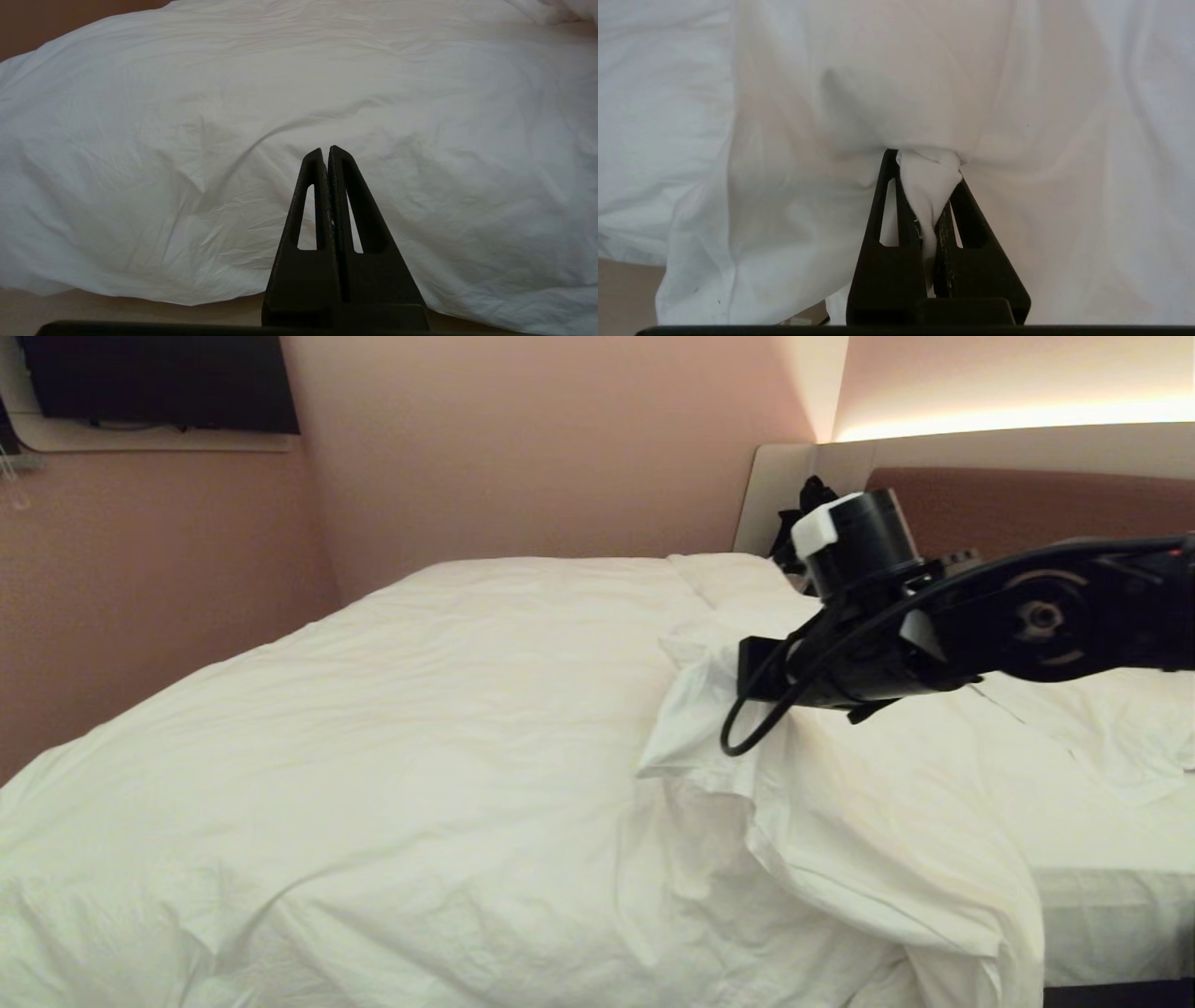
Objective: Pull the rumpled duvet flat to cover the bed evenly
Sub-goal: Flatten the corners of the folded blanket
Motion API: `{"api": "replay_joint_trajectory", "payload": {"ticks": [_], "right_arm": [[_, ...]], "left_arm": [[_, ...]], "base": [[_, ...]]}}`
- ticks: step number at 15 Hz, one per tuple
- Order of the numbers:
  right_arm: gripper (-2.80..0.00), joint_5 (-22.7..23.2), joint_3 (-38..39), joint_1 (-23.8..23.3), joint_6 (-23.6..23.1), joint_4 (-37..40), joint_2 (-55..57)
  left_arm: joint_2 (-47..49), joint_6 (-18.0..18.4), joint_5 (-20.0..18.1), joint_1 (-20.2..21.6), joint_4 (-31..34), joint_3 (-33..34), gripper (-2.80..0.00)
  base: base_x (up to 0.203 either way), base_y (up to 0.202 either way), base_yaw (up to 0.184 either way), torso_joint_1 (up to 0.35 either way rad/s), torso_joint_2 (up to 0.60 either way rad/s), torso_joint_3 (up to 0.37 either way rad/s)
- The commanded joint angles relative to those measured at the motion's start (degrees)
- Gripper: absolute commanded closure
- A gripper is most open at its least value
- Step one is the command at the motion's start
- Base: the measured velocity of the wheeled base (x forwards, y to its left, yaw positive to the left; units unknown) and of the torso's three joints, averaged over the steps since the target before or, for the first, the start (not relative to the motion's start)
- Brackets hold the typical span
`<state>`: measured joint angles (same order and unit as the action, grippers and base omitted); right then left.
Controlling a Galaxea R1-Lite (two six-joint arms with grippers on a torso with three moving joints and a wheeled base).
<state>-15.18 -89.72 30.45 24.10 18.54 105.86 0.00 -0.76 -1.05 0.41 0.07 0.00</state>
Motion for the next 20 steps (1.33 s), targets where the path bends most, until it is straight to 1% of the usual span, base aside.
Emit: {"api": "replay_joint_trajectory", "payload": {"ticks": [1, 3, 6, 10, 13, 15, 17, 19, 20], "right_arm": [[0.0, -0.93, 4.23, -2.79, -2.21, 0.59, -9.61], [0.0, -2.44, 7.74, -4.77, -4.1, 1.34, -14.57], [0.0, -2.94, 10.81, -7.27, -7.5, 1.99, -22.01], [0.0, -3.27, 11.35, -8.16, -9.03, 8.52, -31.32], [0.0, -5.82, 11.91, -8.29, -9.52, 13.6, -37.48], [0.0, -6.34, 12.88, -10.42, -10.03, 17.17, -41.32], [0.0, -6.43, 14.2, -13.22, -11.49, 19.54, -44.91], [0.0, -6.37, 15.49, -16.52, -13.94, 21.32, -48.28], [0.0, -6.36, 16.26, -17.38, -14.95, 22.32, -50.02]], "left_arm": [[0.0, -0.03, -0.01, 0.02, 0.01, 0.0, 0.0], [0.0, -0.03, -0.01, 0.02, 0.01, 0.0, 0.0], [0.0, -0.03, -0.01, 0.02, 0.01, 0.0, 0.0], [0.0, -0.03, -0.01, 0.02, 0.01, 0.0, 0.0], [0.0, -0.03, -0.01, 0.02, 0.01, -0.06, 0.0], [0.0, -0.03, -0.01, 0.02, 0.01, 0.0, 0.0], [0.0, -0.03, -0.01, 0.02, 0.01, 0.0, 0.0], [0.0, -0.03, -0.01, 0.02, 0.01, 0.0, 0.0], [0.0, -0.03, -0.01, 0.02, 0.0, -0.08, 0.0]], "base": [[0.0, 0.0, 0.0, 0.0, 0.0, 0.0], [0.0, 0.0, 0.0, 0.0, 0.0, 0.0], [0.0, 0.0, 0.0, 0.0, 0.0, 0.0], [0.0, 0.0, 0.0, 0.0, 0.0, 0.0], [0.0, 0.0, 0.0, 0.0, 0.0, 0.0], [0.0, 0.0, 0.0, 0.0, 0.0, 0.0], [0.0, 0.0, 0.0, 0.0, 0.0, 0.0], [0.0, 0.0, 0.0, 0.0, 0.0, 0.0], [0.0, 0.0, 0.0, 0.0, 0.0, 0.0]]}}
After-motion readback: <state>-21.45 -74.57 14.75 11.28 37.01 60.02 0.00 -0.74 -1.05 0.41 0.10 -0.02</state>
